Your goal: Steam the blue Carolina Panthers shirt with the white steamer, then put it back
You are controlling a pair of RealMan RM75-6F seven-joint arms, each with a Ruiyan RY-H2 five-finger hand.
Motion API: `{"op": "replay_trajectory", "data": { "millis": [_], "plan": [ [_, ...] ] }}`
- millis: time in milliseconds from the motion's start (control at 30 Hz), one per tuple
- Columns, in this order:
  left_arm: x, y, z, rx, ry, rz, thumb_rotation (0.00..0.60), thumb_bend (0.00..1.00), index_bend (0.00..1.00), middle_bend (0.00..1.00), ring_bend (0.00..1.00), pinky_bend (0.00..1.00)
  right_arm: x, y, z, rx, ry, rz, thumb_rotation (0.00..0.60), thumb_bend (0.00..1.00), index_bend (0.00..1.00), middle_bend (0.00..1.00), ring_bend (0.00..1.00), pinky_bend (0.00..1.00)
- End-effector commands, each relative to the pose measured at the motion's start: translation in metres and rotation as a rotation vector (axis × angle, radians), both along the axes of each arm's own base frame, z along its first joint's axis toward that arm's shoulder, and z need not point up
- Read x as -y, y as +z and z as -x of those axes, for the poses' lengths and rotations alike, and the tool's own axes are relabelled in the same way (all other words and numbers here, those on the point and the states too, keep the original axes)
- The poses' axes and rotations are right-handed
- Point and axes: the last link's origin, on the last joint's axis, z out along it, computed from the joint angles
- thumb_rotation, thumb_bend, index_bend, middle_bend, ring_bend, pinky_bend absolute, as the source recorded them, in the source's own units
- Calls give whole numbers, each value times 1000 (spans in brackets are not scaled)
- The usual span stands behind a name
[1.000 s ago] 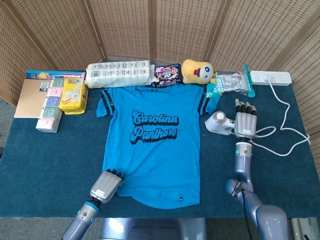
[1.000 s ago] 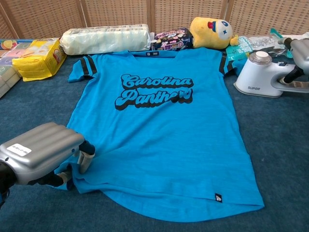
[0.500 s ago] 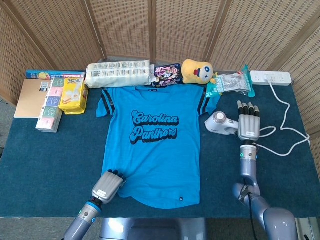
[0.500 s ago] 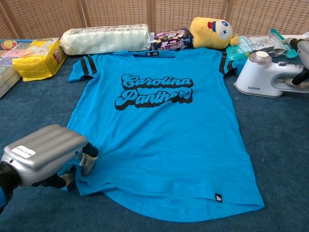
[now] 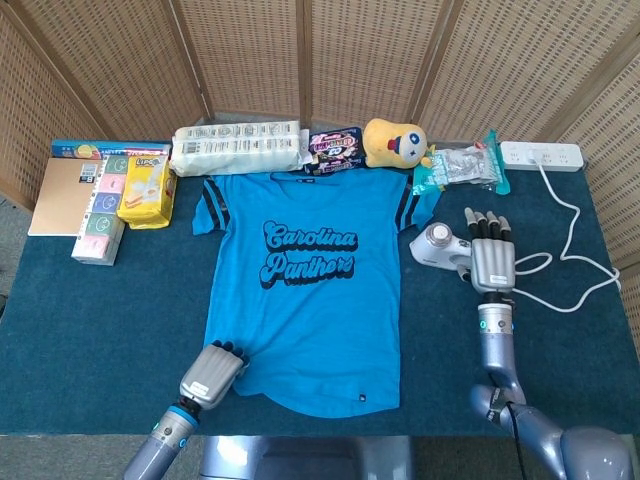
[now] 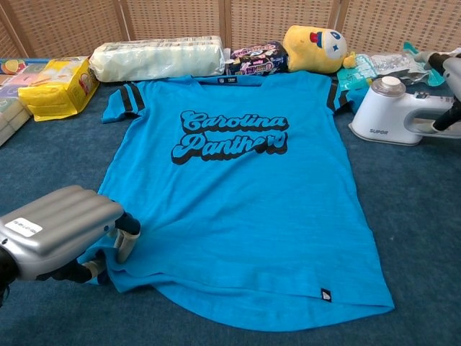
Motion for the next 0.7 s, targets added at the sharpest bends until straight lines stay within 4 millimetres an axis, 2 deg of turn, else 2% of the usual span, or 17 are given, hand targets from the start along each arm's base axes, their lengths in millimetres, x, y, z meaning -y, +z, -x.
{"op": "replay_trajectory", "data": {
  "millis": [33, 133, 200, 267, 433, 600, 700],
  "plan": [
    [1, 3, -1, 9, 1, 7, 600, 476, 582, 507, 418, 454, -19, 15, -5, 17, 34, 7, 600, 226, 43, 162, 120, 73],
    [3, 6, 0, -2, -4, 24, 600, 463, 565, 506, 378, 426, -30, 23, -9, 25, 49, 0, 600, 226, 43, 167, 124, 74],
    [5, 8, -1, -9, -3, 35, 600, 440, 486, 480, 335, 405, -35, 27, -10, 35, 49, -3, 600, 226, 43, 168, 123, 74],
    [7, 11, -2, -8, -4, 44, 600, 415, 364, 416, 283, 381, -39, 32, -11, 39, 51, 0, 600, 227, 43, 168, 123, 74],
    [11, 17, -6, -13, -20, 47, 600, 372, 185, 313, 178, 304, -50, 40, -11, 58, 51, 4, 600, 227, 43, 169, 124, 74],
    [15, 29, -10, -8, -32, 30, 600, 357, 143, 263, 137, 259, -62, 50, -8, 75, 51, 18, 600, 226, 44, 176, 127, 74],
    [16, 48, -15, 51, -46, -48, 600, 352, 142, 259, 136, 258, -77, 63, -6, 103, 63, 39, 600, 227, 56, 184, 133, 79]
  ]
}}
